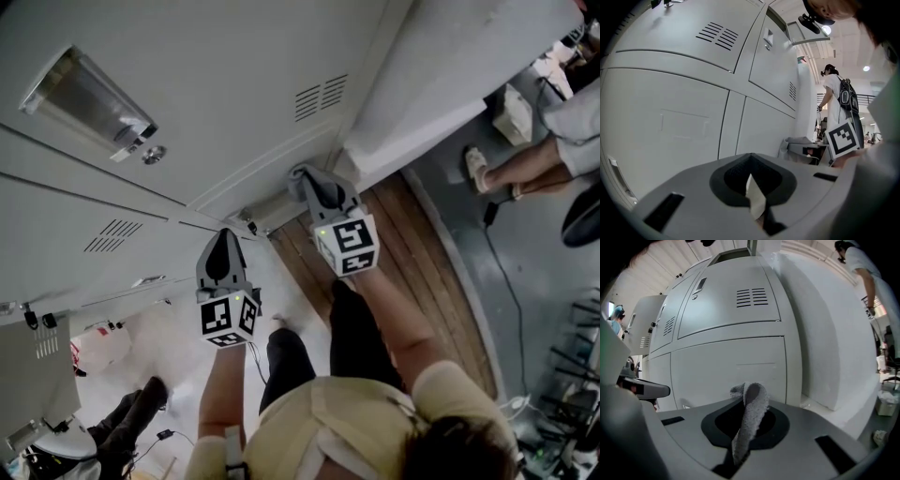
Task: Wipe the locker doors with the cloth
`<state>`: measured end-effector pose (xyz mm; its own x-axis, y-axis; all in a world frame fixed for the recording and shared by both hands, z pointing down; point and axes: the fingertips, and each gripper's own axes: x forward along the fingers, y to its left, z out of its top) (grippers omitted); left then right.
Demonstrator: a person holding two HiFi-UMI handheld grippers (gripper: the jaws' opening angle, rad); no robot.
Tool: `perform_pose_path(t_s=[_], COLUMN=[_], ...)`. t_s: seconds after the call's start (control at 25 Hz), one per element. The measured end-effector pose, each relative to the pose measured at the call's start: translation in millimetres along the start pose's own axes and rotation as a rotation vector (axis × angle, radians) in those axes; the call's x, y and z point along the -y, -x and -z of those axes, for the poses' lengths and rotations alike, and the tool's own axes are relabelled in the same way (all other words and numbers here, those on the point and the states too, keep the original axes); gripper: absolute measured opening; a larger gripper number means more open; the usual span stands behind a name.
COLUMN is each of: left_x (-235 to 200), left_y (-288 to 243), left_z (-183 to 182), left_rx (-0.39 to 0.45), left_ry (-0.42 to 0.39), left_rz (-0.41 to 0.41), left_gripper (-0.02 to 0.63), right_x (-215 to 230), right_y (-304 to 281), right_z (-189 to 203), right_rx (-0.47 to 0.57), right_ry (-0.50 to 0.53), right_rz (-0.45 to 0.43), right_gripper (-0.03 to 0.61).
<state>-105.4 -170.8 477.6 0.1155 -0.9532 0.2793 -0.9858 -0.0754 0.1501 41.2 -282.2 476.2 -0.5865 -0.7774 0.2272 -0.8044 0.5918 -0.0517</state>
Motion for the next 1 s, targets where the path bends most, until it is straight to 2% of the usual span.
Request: perform_pose_path(t_s=[0.28,0.6,1.0], left_x=[12,19,3], left_y=[-13,-19,4], left_z=[4,7,10], left_rx=[-0.008,-0.021,-0.025], left_ry=[0.003,0.000,-0.001], left_rz=[0.012,0.031,0.036], left_gripper=[-0.012,-0.012,-0.012], right_x=[35,53,29], right_y=[1,6,31], right_z=[9,14,17], right_rx=[-0.024,-0.058,-0.048], right_ry=[-0.019,-0.017,-0.037], right_rz=[0.080,0.158,0.162], right_gripper=[0.015,0.015,0.015])
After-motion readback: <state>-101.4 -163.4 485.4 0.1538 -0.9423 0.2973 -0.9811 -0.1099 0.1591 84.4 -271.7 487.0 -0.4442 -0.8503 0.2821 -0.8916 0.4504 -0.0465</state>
